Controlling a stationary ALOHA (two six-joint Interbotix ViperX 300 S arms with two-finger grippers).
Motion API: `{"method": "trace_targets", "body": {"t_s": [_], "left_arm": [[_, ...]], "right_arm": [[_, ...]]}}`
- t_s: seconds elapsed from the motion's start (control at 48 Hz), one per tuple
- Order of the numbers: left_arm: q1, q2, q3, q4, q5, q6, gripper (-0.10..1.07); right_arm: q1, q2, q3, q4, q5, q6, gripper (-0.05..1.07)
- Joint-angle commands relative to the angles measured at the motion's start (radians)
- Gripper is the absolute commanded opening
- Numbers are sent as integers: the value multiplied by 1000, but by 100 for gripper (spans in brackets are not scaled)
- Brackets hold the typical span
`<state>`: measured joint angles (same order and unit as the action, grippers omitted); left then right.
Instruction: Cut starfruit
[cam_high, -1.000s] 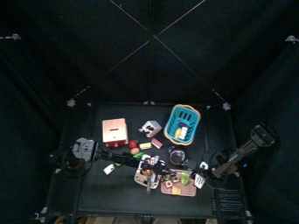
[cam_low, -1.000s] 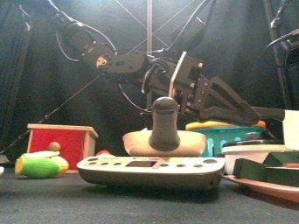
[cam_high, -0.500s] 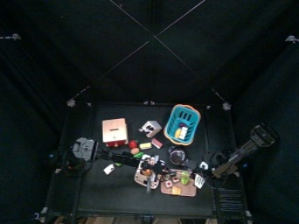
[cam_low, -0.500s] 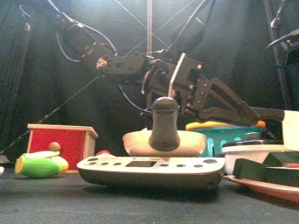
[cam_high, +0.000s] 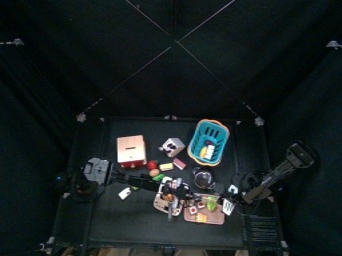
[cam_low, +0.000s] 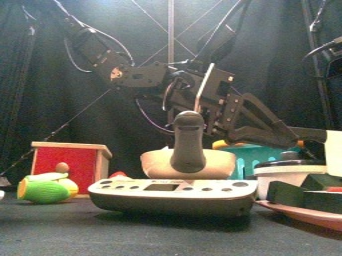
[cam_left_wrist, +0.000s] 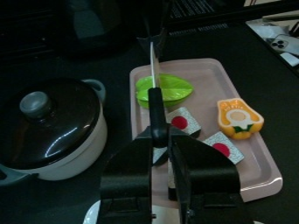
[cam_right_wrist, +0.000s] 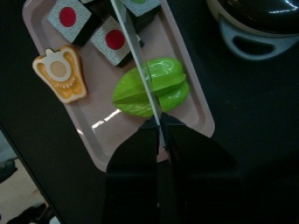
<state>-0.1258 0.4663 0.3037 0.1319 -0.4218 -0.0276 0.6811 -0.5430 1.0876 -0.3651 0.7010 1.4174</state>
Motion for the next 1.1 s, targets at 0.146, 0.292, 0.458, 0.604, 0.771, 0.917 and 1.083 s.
{"method": "trace_targets", "body": {"t_s": [0.146, 0.292, 0.458, 0.604, 0.771, 0.917, 1.083], "left_arm": [[-6, -20, 2, 38, 2, -29, 43], [2, -28, 5, 69, 2, -40, 43], [31, -32, 14, 117, -6, -84, 43], [40, -34, 14, 213, -28, -155, 43], [49, -37, 14, 331, -72, -272, 43], [63, -34, 12, 383, -74, -357, 43], [63, -34, 11, 391, -74, -365, 43]], "right_arm": [[5, 2, 9, 20, 0, 6, 41], [5, 2, 9, 20, 0, 5, 41], [5, 2, 11, 20, 0, 5, 41], [5, 2, 9, 18, 0, 6, 41], [5, 2, 11, 18, 0, 6, 41], [5, 2, 11, 20, 0, 6, 41], [5, 3, 12, 20, -14, 6, 41]]}}
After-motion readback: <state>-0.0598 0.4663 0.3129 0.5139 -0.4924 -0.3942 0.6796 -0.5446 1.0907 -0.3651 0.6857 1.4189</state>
